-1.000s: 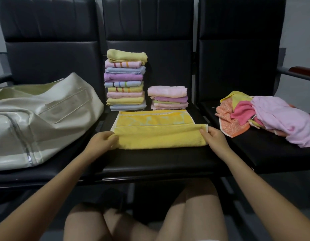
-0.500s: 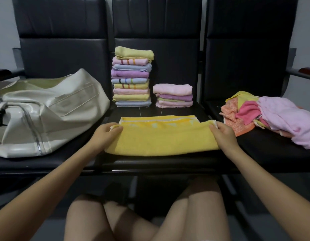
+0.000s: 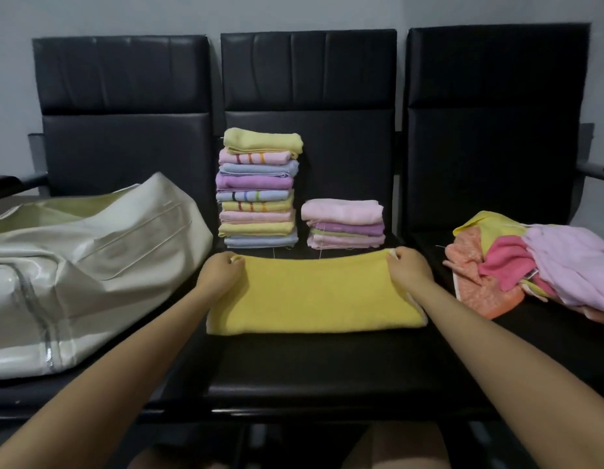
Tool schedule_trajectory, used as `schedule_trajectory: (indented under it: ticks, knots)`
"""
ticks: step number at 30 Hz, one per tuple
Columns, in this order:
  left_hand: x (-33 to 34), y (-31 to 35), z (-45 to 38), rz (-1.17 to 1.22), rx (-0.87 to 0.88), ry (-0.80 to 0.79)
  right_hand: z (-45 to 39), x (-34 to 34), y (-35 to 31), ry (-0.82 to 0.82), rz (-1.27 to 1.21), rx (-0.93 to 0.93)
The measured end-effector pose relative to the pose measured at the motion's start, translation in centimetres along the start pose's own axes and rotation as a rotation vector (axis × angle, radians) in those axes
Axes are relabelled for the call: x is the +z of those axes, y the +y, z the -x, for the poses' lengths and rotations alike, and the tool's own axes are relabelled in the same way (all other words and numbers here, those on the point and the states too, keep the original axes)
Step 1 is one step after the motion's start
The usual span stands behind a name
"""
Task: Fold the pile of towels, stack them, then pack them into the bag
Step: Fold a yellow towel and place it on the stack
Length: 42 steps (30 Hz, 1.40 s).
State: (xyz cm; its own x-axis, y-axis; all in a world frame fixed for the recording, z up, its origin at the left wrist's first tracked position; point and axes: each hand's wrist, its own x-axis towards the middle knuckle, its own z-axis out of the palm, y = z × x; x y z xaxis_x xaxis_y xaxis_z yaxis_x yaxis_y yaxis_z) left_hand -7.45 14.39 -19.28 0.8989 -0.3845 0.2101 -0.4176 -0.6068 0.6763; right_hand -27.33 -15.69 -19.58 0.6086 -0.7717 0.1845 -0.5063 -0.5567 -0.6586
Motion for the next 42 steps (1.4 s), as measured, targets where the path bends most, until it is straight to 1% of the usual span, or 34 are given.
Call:
schedule_trajectory:
  ticks: [2,4,7,11,13,15,16,18,21,23,25,27,29,31,33,35,36,39,40,42]
  knots:
    - [1.4,-1.0,-0.8,-0.143,-0.014,0.008,-0.2,1.7,0.8,-0.006,0.141,0.003]
    - [2.8,-2.1,-1.1,-0.246,-0.015,0.039,-0.2,2.9,1.2,0.024,0.233,-0.013]
    - [3.5,-2.8,-1.5,-0.24,-0.035,0.1,-0.5,3.5,1.4,0.064,0.205,0.019]
    - [3.4,-2.6,-1.7,-0.223,-0.053,0.092,-0.6,3.3,1.5,0.056,0.177,0.067]
    - [3.3,-1.6,-1.1,-0.351,-0.031,0.078,-0.5,2.9,1.4,0.036,0.178,0.099]
    - [3.3,-0.1,-0.1,-0.489,0.046,0.09,-0.2,2.5,1.3,-0.013,0.2,0.109]
    - [3.5,0.7,0.4,-0.509,0.103,0.088,0.0,2.3,1.4,-0.035,0.201,0.106]
    - [4.4,2.6,1.8,-0.476,0.23,0.042,1.2,1.6,1.3,-0.073,0.179,0.1]
    - [6.2,6.0,4.1,-0.376,0.378,-0.115,3.4,0.7,1.2,-0.121,0.11,0.108]
    - [7.6,7.5,5.5,-0.427,0.446,-0.226,4.5,0.0,1.1,-0.157,0.023,0.104]
    - [8.8,7.8,6.7,-0.515,0.459,-0.33,5.2,-0.4,1.3,-0.175,-0.035,0.088]
    - [9.6,7.4,7.4,-0.565,0.412,-0.407,5.6,-0.6,1.6,-0.141,-0.086,0.064]
    - [9.9,7.2,7.5,-0.573,0.385,-0.425,5.7,-0.9,1.5,-0.11,-0.167,0.082]
    - [9.9,7.3,7.5,-0.568,0.383,-0.428,5.7,-1.5,0.5,-0.152,-0.288,0.135]
    - [9.8,7.3,7.2,-0.497,0.378,-0.417,5.7,-2.3,-1.2,-0.209,-0.43,0.154]
    - [9.4,6.9,6.6,-0.284,0.327,-0.39,5.4,-3.1,-3.4,-0.203,-0.526,0.109]
    - [9.2,6.7,6.3,-0.108,0.266,-0.389,5.3,-3.4,-4.7,-0.205,-0.581,0.089]
    - [8.0,6.4,5.5,0.485,-0.007,-0.401,5.9,-3.3,-7.9,-0.272,-0.691,0.011]
    - [7.6,6.5,5.4,0.619,-0.084,-0.384,6.3,-2.7,-8.7,-0.318,-0.696,-0.021]
    - [7.1,6.6,5.4,0.753,-0.194,-0.335,7.3,-1.0,-9.7,-0.442,-0.677,-0.044]
